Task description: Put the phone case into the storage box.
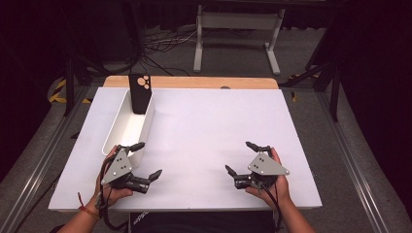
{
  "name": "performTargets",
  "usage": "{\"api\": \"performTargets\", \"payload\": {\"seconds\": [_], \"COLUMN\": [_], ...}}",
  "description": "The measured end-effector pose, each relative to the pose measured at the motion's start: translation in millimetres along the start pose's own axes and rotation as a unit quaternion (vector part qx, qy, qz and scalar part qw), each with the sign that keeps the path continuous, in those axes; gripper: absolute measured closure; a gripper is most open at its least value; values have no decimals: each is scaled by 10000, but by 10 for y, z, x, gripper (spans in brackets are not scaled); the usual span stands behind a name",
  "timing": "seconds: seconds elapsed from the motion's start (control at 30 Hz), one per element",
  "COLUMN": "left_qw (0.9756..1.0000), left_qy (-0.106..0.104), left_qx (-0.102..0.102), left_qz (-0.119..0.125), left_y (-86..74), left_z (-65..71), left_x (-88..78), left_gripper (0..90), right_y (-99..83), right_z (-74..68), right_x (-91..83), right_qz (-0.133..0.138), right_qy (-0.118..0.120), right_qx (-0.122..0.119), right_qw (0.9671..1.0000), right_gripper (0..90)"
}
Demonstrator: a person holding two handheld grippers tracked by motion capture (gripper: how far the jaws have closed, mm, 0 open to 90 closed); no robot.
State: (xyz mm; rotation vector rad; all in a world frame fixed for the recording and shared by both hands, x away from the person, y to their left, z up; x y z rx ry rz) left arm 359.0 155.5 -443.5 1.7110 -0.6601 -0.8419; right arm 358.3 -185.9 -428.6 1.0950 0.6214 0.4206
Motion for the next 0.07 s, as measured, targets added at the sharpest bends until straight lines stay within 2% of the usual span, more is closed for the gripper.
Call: {"api": "performTargets", "payload": {"seconds": [0.07], "left_qw": [10000], "left_qy": [35], "left_qx": [14], "left_qz": [-16], "left_y": [0], "left_z": [-4], "left_x": [2], "left_gripper": [17], "right_y": [-2], "right_z": [1], "right_x": [3], "right_qz": [-23], "right_qy": [7], "right_qx": [13], "right_qw": [10000], "right_gripper": [57]}}
Point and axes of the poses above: each handheld gripper's, and its own axes: x roughly forward along the jaws, y roughly out of its top, z roughly to its right, the point moved 5 cm from there along x, roughly forward along the jaws, and after that the axes turned 4 degrees about z, right-handed, at the moved point
